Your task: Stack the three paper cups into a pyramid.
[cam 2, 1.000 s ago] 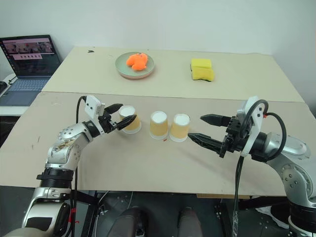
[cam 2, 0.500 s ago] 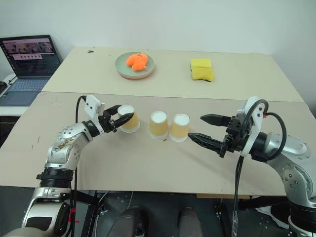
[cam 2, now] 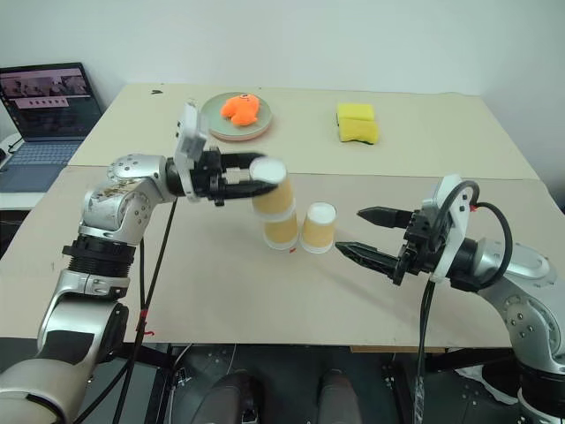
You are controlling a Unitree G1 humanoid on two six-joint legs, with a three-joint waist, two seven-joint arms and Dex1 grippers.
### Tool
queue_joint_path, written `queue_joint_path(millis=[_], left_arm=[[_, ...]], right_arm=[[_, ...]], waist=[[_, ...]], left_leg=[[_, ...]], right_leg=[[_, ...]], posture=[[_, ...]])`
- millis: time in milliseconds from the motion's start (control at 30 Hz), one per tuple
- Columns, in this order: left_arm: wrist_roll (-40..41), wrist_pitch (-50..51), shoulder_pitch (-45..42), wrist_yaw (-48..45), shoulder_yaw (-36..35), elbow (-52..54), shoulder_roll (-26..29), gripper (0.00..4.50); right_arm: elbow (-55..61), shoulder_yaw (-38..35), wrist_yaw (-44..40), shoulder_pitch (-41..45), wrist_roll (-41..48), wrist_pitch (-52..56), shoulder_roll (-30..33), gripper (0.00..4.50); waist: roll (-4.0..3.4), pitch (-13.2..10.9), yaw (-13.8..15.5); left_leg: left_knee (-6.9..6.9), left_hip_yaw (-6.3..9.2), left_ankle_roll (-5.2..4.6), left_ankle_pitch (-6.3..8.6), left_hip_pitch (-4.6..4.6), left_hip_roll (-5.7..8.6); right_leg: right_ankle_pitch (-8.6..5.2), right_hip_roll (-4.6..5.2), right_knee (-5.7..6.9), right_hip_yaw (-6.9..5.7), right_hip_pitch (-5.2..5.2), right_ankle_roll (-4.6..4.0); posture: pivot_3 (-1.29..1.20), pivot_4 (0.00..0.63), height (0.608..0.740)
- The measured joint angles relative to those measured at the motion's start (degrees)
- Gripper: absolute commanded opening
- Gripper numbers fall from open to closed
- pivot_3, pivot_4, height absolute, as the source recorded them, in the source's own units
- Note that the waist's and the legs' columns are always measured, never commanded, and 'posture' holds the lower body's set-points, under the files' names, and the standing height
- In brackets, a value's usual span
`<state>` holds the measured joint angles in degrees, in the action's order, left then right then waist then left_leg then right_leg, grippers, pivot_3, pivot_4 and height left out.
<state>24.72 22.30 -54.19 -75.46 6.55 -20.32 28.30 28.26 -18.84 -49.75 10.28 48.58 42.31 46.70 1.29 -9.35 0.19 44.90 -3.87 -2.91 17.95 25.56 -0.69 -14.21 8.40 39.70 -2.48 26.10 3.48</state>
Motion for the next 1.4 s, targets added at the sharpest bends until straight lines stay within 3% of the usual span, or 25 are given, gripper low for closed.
queue_joint_path(millis=[133,267,433,1400], left_arm=[[-2.49,-2.66,-5.32,-3.19,1.11,-7.23,-0.41,2.46],[-4.53,-5.93,-11.91,-4.14,1.05,-18.08,-4.51,2.46],[-4.33,-6.92,-17.35,-5.15,-0.49,-23.46,-8.13,2.46],[-7.60,-5.11,-17.79,-6.06,-3.16,-29.67,-13.16,2.46]], right_arm=[[1.92,-0.50,1.03,-1.34,0.22,0.00,-0.21,4.50],[3.36,-1.54,2.37,-3.34,1.29,0.00,-0.66,4.50],[4.40,-2.69,3.24,-4.60,2.29,0.00,-0.65,4.50],[4.67,-4.11,4.13,-4.91,2.36,0.00,-0.37,4.50]], waist=[[0.00,0.00,0.29],[0.05,-0.03,0.70],[0.08,-0.05,0.34],[0.09,-0.05,0.47]], left_leg=[[0.01,0.02,-0.07,0.04,-0.01,0.02],[0.03,0.05,-0.05,0.03,0.16,0.16],[0.10,0.05,0.03,-0.03,0.38,0.22],[0.13,0.16,-0.12,0.01,0.36,0.22]], right_leg=[[0.01,0.01,0.00,0.02,-0.03,0.00],[-0.01,0.02,-0.11,-0.05,-0.01,0.03],[0.04,0.06,-0.03,-0.06,0.10,0.12],[0.03,0.06,-0.09,-0.10,0.11,0.12]], posture=[[0.00,0.150,0.673],[0.00,0.150,0.673],[0.00,0.150,0.673],[0.00,0.150,0.673]])
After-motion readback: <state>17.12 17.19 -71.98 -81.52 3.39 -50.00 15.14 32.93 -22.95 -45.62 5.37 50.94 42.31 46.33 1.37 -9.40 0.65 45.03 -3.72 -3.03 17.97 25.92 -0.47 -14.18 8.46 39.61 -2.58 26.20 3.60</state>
